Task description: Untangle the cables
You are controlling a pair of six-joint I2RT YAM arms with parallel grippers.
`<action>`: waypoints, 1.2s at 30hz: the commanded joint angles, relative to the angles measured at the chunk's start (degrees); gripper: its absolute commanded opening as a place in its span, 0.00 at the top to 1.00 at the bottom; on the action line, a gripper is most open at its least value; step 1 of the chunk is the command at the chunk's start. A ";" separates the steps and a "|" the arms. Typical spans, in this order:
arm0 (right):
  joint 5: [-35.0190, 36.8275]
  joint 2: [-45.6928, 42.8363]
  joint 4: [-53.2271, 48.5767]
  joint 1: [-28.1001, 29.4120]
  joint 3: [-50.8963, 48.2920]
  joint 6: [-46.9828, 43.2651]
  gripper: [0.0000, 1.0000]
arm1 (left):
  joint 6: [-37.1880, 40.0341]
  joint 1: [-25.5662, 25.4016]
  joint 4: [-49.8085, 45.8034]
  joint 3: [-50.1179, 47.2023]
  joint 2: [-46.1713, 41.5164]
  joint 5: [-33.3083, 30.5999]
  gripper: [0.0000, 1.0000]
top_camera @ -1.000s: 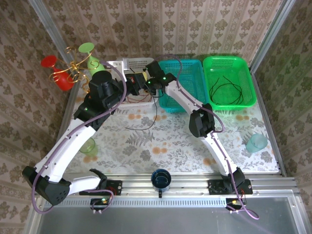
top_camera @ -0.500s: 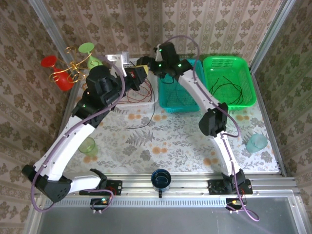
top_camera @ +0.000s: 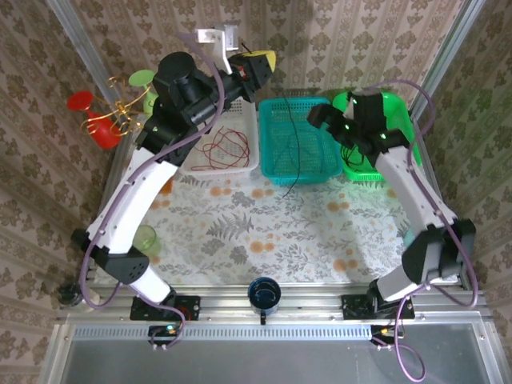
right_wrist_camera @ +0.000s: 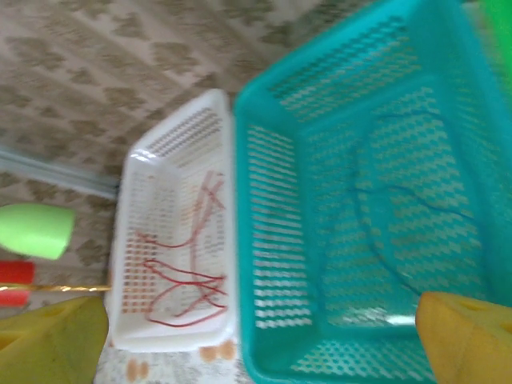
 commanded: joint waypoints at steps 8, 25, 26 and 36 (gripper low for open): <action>6.94 -20.65 2.33 -13.04 -12.95 -0.09 0.00 | 2.20 -4.60 18.03 24.48 20.62 3.27 1.00; -12.25 -9.83 29.62 -6.88 -13.40 -34.01 0.04 | -1.34 -5.38 21.04 33.16 28.58 1.50 1.00; -12.74 -6.97 29.06 -6.08 -10.50 -34.98 0.12 | -1.28 -5.36 20.02 32.88 28.01 1.60 1.00; 3.63 -3.30 15.25 -3.03 1.32 -35.67 1.00 | -1.81 -3.50 19.16 20.15 20.82 -2.06 1.00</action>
